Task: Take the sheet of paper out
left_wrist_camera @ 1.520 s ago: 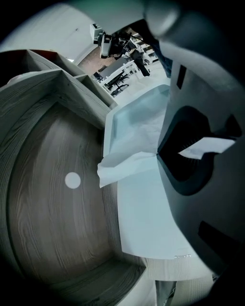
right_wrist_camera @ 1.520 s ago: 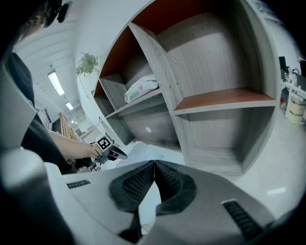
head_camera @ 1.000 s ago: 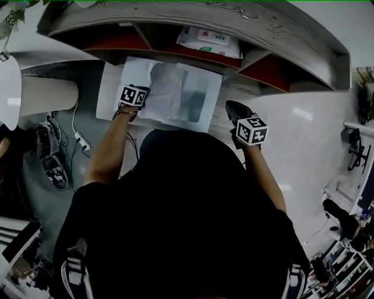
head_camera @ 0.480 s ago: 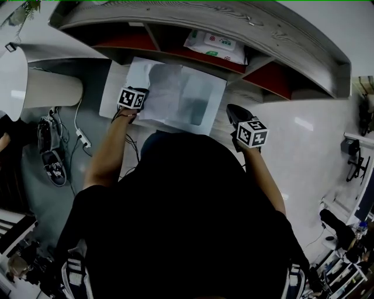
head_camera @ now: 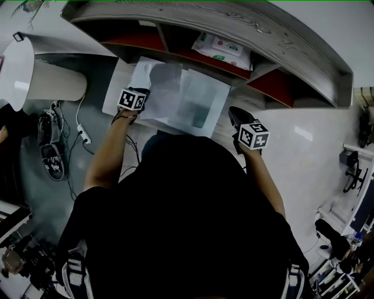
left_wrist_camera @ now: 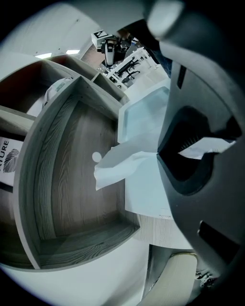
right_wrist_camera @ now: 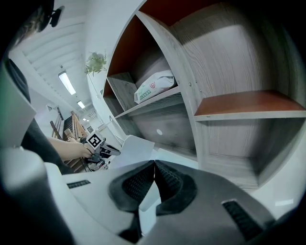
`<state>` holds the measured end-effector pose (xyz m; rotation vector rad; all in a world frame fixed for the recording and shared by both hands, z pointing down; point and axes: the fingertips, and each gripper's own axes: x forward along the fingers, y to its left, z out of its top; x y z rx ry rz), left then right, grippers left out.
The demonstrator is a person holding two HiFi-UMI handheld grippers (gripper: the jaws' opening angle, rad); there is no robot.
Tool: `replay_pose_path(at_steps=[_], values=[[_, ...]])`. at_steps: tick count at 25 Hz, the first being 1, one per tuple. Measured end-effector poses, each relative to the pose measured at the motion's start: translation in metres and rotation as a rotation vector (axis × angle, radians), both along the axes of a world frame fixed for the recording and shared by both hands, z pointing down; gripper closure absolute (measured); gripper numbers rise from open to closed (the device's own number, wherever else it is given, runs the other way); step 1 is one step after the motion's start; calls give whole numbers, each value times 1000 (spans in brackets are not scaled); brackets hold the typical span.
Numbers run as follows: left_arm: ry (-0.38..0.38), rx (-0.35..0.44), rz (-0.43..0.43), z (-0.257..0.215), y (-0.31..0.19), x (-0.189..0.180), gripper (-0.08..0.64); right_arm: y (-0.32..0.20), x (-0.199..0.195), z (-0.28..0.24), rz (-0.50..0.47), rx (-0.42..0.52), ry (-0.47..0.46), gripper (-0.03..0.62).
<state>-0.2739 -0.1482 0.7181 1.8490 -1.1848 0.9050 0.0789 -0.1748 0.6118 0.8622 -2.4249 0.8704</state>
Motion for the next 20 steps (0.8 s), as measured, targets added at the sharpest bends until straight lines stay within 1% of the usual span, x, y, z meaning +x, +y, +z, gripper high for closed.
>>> replay_pose_path(at_steps=[12,20], values=[[-9,26,-44,-12,17,-10,541,-6,-15,-4,-74,12,2,578],[-13,40,-81,-20,28,-17,540,-8,-23,-6,-105,17,-7,580]])
